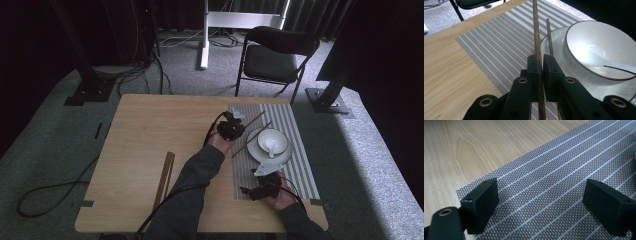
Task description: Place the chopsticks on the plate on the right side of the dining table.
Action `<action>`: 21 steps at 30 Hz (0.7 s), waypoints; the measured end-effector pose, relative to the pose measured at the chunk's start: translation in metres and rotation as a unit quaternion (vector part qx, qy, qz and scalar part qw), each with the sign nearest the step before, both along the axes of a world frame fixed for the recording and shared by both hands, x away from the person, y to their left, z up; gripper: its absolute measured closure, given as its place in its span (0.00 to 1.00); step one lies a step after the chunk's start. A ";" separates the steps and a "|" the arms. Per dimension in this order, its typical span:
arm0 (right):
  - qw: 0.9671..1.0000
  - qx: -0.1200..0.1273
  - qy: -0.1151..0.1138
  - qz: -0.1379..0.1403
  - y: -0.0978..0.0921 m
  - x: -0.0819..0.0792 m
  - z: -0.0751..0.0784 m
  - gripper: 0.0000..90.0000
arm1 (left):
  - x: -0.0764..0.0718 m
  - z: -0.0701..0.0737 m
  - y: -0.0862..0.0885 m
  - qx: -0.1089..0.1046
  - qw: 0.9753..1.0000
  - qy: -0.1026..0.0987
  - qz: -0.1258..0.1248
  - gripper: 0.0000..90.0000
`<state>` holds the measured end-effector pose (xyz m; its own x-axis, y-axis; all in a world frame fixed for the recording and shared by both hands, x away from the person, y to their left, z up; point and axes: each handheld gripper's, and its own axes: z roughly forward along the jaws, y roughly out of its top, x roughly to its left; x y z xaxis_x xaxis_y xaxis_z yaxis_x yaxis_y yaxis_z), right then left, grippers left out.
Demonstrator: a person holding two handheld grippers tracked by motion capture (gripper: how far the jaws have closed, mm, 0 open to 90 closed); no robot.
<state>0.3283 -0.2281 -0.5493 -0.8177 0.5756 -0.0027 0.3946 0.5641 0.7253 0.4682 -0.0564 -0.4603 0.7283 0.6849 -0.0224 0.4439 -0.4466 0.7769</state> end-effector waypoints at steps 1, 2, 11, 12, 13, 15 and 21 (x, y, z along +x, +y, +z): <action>1.000 -0.001 -0.001 0.000 0.000 0.000 0.000 0.14 | 0.001 -0.001 -0.001 0.000 1.000 0.001 -0.002 0.94; 1.000 0.000 -0.001 0.000 0.000 0.000 0.000 0.14 | 0.001 -0.002 -0.002 -0.002 1.000 0.002 -0.003 0.94; 1.000 -0.001 -0.001 0.000 0.000 0.000 0.000 0.14 | 0.005 -0.016 -0.012 0.002 1.000 0.017 -0.005 0.94; 1.000 -0.001 -0.001 0.000 0.000 0.000 0.000 0.14 | 0.005 -0.018 -0.013 0.002 1.000 0.019 -0.005 0.94; 1.000 -0.001 -0.001 0.000 0.000 0.000 0.000 0.14 | 0.005 -0.020 -0.014 0.005 1.000 0.020 -0.006 0.94; 1.000 -0.001 -0.001 0.000 0.000 0.000 0.000 0.14 | 0.006 -0.024 -0.017 0.006 1.000 0.025 -0.007 0.94; 1.000 -0.001 -0.001 0.000 0.000 0.000 0.000 0.14 | 0.008 -0.032 -0.021 0.011 0.999 0.035 -0.008 0.94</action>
